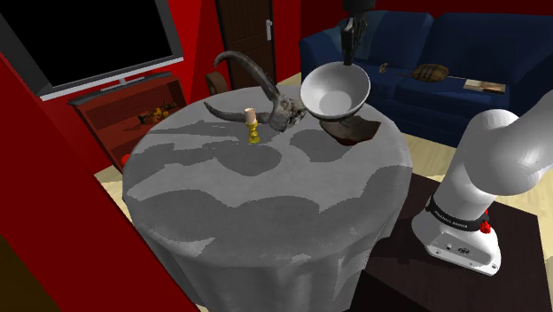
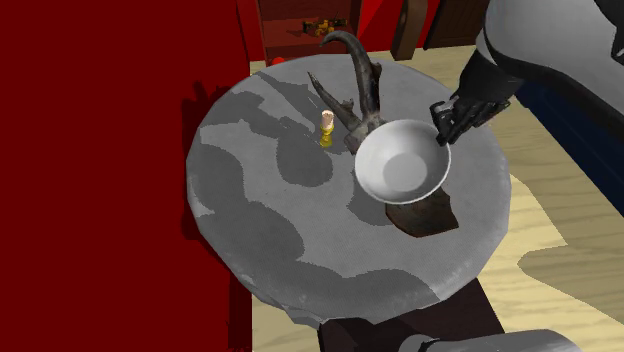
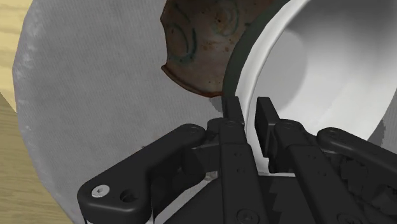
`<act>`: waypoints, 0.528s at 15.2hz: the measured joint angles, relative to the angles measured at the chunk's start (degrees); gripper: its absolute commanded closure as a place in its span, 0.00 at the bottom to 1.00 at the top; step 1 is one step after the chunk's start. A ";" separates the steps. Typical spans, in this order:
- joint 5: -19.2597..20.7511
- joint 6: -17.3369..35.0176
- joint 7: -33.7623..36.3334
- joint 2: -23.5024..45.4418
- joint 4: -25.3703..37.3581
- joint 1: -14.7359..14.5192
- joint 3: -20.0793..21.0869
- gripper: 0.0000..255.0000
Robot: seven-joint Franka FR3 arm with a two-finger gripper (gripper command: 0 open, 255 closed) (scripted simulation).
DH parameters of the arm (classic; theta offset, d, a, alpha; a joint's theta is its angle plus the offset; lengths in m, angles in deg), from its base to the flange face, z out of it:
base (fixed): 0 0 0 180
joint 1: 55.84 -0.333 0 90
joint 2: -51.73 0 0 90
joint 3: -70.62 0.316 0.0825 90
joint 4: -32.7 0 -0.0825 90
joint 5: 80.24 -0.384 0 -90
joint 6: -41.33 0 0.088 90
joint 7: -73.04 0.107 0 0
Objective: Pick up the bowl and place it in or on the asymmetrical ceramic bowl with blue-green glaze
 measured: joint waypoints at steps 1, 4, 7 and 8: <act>0.62 -0.83 -1.57 0.29 1.15 0.45 -1.25 1.00; 2.30 -2.38 -5.47 -0.78 1.82 1.66 -4.29 1.00; 3.74 -4.28 -9.13 -0.58 4.14 2.61 -7.13 1.00; 4.01 -3.89 -9.64 -0.75 3.61 2.77 -7.57 1.00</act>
